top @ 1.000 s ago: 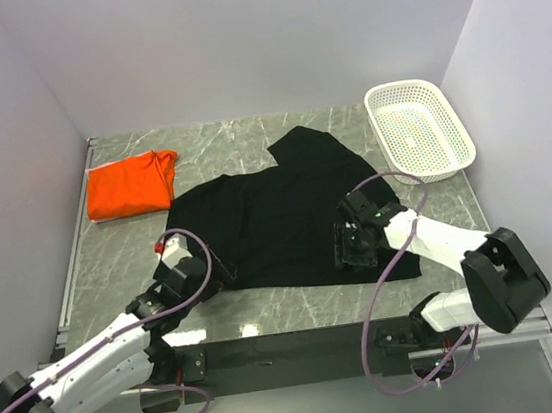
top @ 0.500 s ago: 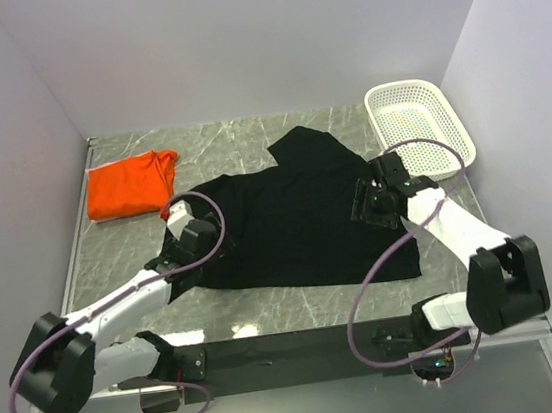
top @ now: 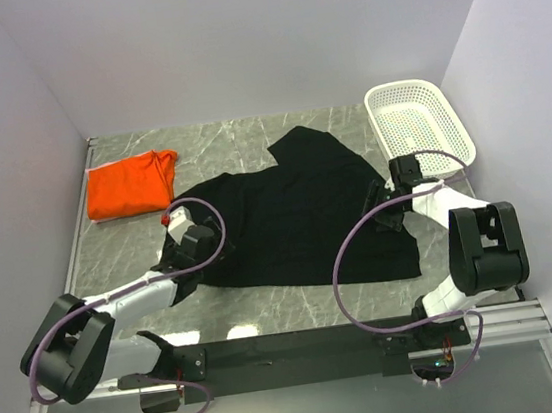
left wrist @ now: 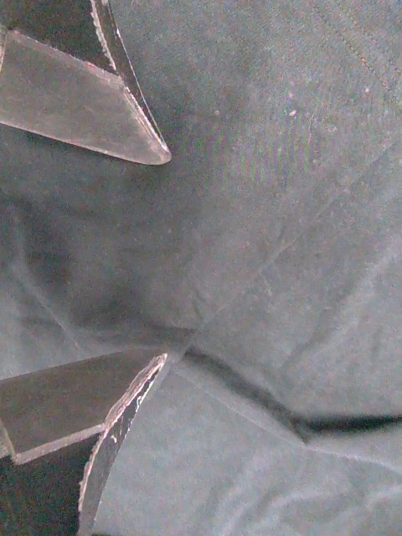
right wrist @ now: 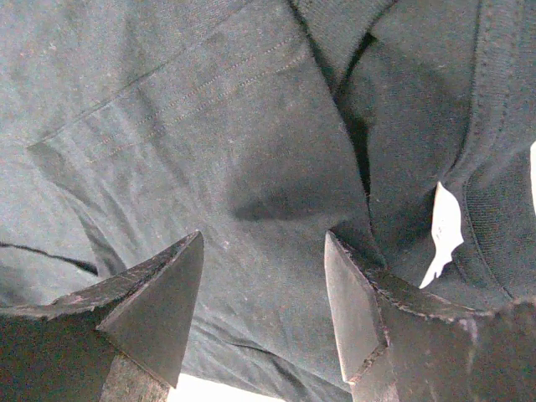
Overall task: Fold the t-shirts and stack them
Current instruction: Fold the tshirt
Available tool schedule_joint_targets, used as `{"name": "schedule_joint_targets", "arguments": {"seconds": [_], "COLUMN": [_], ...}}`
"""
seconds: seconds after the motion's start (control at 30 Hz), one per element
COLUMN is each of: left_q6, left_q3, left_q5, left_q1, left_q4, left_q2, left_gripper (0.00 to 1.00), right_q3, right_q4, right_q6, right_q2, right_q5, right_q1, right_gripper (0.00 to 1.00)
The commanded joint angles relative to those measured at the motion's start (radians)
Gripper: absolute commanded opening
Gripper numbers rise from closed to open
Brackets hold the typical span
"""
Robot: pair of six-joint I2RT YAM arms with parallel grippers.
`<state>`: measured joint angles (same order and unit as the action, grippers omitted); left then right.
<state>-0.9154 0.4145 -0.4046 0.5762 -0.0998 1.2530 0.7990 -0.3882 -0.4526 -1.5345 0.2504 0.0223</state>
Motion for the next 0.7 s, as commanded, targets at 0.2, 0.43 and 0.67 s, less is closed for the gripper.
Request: {"name": "schedule_joint_targets", "arguments": {"seconds": [0.2,0.43,0.67], "left_q6": [-0.132,-0.249,-0.365], "left_q3": [-0.111,-0.199,-0.246], "left_q5": [0.055,0.016,-0.019], "left_q1": [0.036,0.12,0.224], "left_q4": [-0.031,0.071,0.179], "left_q2": [0.039,-0.085,-0.22], "left_gripper": [0.99,0.99,0.99], "right_q3": [-0.093,-0.164,-0.188], "right_q4": [0.023,0.022,-0.009], "right_q6": [0.003,-0.006,-0.012], "right_q2": [0.077,0.177,0.254], "right_q5": [0.036,0.039,0.023], "right_q1": [-0.117,-0.191,-0.194], "right_gripper": [0.67,0.67,0.67]}}
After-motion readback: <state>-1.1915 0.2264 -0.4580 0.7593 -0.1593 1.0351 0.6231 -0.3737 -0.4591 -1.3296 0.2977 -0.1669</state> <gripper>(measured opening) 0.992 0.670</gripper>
